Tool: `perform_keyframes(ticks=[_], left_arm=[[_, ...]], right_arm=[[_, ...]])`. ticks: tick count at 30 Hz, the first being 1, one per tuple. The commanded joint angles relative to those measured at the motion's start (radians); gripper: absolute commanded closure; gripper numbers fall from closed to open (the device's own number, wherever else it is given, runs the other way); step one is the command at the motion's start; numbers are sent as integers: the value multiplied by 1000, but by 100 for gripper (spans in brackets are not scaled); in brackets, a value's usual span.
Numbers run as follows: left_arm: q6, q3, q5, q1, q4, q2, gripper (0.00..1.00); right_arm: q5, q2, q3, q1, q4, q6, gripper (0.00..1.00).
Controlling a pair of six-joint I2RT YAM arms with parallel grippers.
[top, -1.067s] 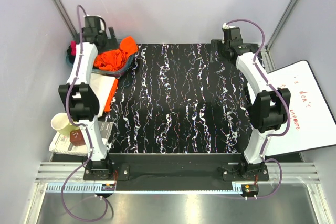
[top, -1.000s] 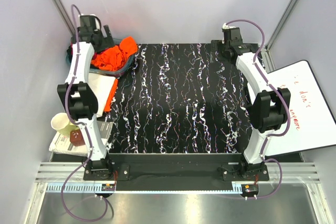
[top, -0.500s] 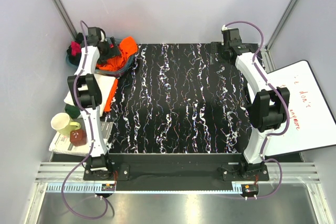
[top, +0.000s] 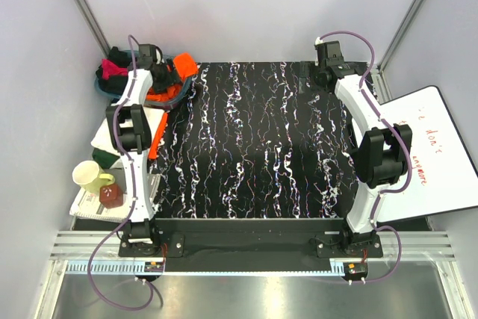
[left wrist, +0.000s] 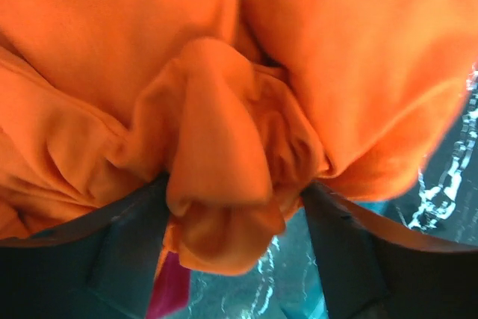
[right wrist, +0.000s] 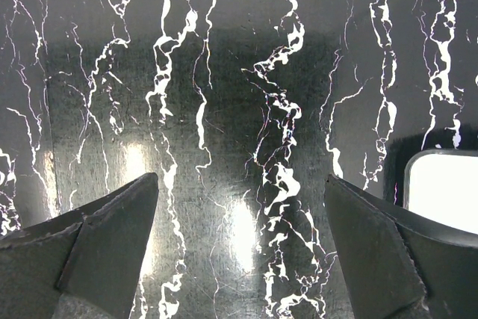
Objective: Fold and stack the t-shirts
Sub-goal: Grab crumpled tshirt from bin with the left arm
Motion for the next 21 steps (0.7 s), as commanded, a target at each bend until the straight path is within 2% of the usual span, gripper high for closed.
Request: perform_keyframes(ticks=[1,2,7,12,17,21], left_arm=[[-26,43,-22,-4,37,25,32],[-28,41,-35,-3,41,26,35],[-33,41,-45,1,43,-1,100],[1,-38,-35,1,80,-121,100],[26,-160,-65,-10,144,-328,100],[24,-181,-62,-15,179,-463,100]], right_arm=[[-2,-9,10,9,-3,-14,0],[-4,-10,8,10,-3,-11,0],[-14,-9,2,9,-6,-4,0],[-28,2,2,10,-6,16,0],[-50,9,-9,17,-5,32,0],[-64,8,-15,18,3,42,0]])
